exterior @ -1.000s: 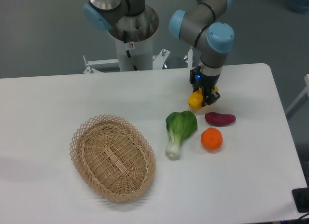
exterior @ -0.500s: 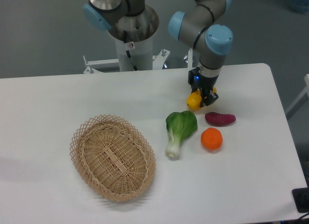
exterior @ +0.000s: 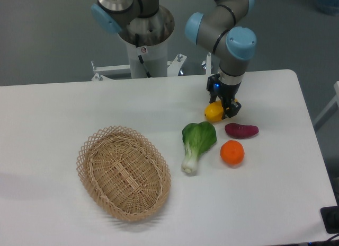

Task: Place the mango on the table

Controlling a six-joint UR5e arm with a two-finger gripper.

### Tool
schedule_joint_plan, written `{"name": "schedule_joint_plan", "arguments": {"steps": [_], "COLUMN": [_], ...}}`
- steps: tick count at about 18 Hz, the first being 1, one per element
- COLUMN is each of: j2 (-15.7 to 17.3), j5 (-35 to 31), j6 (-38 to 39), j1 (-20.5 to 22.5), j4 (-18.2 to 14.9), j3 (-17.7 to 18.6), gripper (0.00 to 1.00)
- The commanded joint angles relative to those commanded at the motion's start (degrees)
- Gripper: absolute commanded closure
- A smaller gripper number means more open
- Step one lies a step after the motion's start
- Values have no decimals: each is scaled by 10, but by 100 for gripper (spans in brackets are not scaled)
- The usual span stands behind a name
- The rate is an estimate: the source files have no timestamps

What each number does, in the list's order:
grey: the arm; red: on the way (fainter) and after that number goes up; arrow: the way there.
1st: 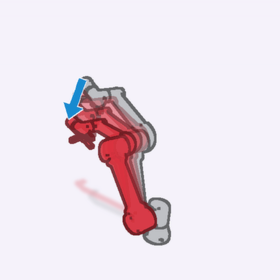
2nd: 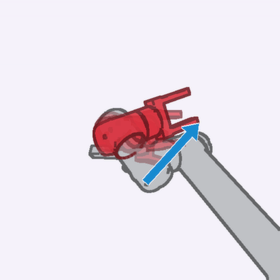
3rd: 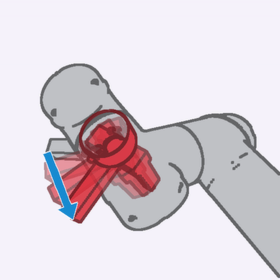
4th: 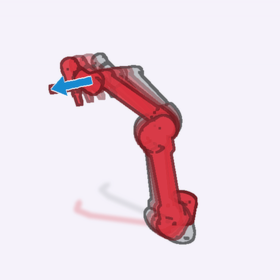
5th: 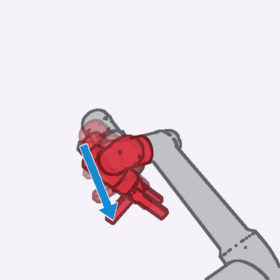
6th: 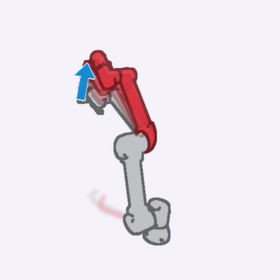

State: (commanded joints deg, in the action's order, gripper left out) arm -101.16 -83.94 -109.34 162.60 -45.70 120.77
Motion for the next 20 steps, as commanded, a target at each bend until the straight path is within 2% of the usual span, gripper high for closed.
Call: {"name": "schedule_joint_plan", "arguments": {"steps": [3, 4, 6, 8, 10, 12, 17, 19, 20], "j2": [4, 7, 10, 18, 20, 20, 8, -2, -3], "j5": [4, 6, 11, 12, 45, 74, 69, 61, 55], "j6": [32, 43, 67, 79, 122, 166, 173, 173, 171], "j1": [-8, -14, -17, -18, -19, -20, -25, -24, -24], "j4": [-3, -14, -41, -54, -73, -127, -283, -329, -339], "j3": [-39, -63, -84, -104, -143, -198, -333, -370, -379], "gripper": [0, 0, 0, 0, 0, 0, 0, 0, 0]}}
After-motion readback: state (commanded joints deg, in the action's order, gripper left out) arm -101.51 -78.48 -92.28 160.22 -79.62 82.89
